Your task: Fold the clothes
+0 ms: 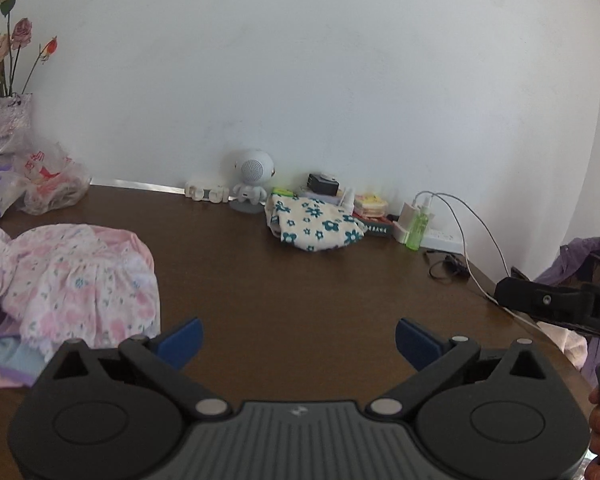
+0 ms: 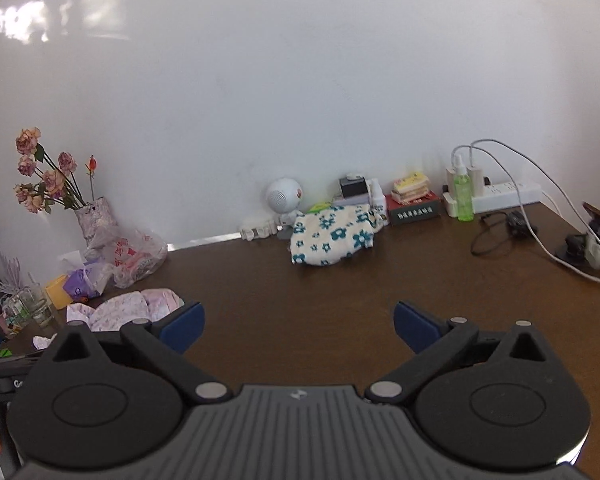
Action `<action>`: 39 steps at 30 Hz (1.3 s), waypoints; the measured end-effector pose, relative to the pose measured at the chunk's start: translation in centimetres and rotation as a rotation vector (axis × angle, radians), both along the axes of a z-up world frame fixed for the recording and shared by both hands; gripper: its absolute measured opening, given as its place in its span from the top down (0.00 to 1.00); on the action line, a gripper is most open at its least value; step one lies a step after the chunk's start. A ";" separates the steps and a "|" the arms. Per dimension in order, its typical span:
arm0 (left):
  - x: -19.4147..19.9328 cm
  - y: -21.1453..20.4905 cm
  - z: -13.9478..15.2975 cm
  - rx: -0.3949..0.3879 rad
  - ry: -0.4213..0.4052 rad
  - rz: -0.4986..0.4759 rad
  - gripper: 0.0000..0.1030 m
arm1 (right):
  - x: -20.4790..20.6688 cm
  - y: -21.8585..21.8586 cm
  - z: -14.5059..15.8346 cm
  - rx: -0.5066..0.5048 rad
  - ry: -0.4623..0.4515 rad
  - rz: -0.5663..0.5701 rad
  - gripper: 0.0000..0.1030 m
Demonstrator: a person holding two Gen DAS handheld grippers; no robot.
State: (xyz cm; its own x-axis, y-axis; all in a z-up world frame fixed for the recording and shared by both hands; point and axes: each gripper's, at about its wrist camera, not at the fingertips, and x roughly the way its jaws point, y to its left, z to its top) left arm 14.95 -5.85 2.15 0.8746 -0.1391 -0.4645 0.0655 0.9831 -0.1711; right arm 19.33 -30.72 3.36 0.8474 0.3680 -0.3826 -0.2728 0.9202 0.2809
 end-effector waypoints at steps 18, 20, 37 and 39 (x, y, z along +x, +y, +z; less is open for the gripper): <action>-12.5 -1.8 -4.0 0.114 -0.037 0.011 0.00 | -12.5 0.8 -6.3 -0.081 0.109 0.002 0.00; -13.2 -1.7 -4.5 0.100 -0.030 0.021 0.00 | -13.3 1.1 -6.3 -0.111 0.079 -0.007 0.00; -15.5 -2.7 -4.9 0.147 -0.067 0.110 0.00 | -16.2 1.4 -6.8 -0.149 0.066 -0.084 0.00; -15.7 -2.7 -4.8 0.145 -0.078 0.103 0.00 | -16.3 1.4 -6.8 -0.145 0.067 -0.080 0.00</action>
